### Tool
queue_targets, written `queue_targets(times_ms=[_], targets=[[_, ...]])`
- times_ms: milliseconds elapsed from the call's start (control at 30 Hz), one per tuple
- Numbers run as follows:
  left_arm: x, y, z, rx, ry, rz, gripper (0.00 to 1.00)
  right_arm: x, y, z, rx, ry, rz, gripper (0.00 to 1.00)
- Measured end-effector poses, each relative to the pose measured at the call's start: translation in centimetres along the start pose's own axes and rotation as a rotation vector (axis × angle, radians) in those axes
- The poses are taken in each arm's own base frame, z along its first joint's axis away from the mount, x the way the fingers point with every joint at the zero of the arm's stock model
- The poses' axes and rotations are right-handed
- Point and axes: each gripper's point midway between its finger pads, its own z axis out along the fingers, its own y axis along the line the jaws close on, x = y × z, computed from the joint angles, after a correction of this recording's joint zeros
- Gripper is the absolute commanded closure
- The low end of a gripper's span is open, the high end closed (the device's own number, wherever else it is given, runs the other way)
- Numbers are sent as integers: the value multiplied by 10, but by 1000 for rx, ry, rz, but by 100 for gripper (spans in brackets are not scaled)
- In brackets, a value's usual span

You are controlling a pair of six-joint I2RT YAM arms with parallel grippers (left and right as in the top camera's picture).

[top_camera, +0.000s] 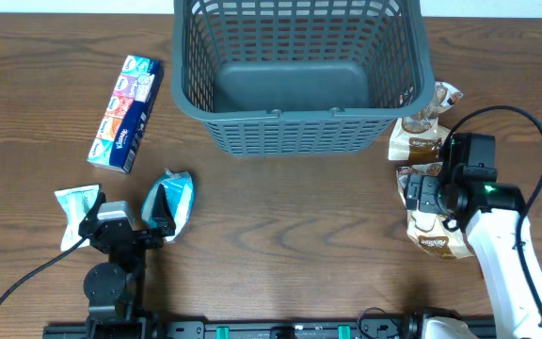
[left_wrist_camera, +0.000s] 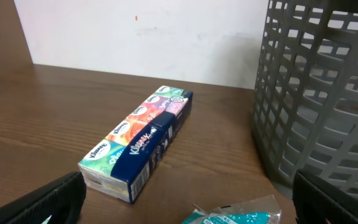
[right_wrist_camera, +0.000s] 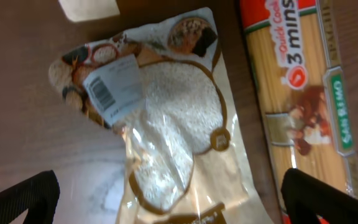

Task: Pack container
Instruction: 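Lower the right gripper and grasp the brown-and-white snack bag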

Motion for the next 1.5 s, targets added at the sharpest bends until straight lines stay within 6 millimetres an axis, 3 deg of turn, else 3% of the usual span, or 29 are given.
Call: queue_targets(times_ms=[300, 633, 767, 833, 967, 1200, 1400, 1433, 1500], targets=[[0, 0, 0, 0, 0, 0, 1, -13, 4, 37, 15, 1, 11, 1], [0, 0, 0, 0, 0, 0, 1, 0, 12, 84, 14, 108, -6, 1], [0, 0, 0, 0, 0, 0, 1, -4, 15, 89, -4, 107, 0, 3], [0, 0, 0, 0, 0, 0, 1, -7, 17, 91, -12, 102, 0, 11], [0, 0, 0, 0, 0, 0, 1, -11, 20, 93, -24, 89, 7, 38], [0, 0, 0, 0, 0, 0, 1, -11, 19, 94, -18, 89, 14, 47], [0, 0, 0, 0, 0, 0, 1, -11, 15, 94, 4, 90, 5, 92], [0, 0, 0, 0, -1, 0, 1, -11, 14, 94, 11, 89, 4, 97], [0, 0, 0, 0, 0, 0, 1, -13, 11, 93, 25, 84, 5, 98]])
